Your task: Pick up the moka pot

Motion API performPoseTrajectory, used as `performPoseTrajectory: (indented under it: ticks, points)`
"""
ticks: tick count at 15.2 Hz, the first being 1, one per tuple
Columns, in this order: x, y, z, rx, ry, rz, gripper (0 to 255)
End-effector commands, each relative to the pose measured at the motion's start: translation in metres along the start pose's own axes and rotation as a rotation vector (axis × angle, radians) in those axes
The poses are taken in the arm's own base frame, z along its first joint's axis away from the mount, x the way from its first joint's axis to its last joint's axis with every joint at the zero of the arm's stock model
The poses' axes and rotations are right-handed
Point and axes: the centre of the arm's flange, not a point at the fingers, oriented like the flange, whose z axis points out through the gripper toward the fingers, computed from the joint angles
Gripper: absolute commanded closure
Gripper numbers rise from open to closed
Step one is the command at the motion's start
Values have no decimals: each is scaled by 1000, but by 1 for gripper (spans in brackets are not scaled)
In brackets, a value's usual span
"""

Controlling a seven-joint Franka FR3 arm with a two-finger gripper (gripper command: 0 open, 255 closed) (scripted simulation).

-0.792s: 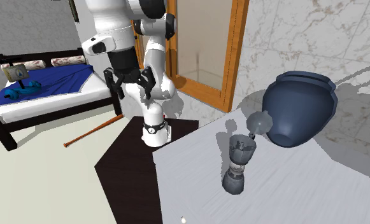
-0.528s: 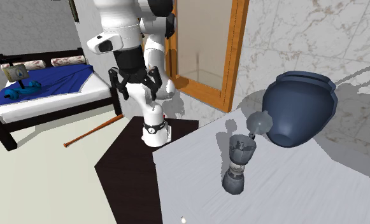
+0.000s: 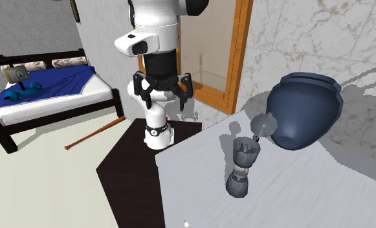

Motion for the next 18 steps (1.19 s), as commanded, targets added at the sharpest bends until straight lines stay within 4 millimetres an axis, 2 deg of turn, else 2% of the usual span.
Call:
performPoseTrajectory:
  ticks: [1,16,18]
  points:
    - [13,-26,-3,-12,1,-1,0]
    - [109,-213,-17,-111,13,-15,0]
    - [113,-221,-12,-114,14,-16,0]
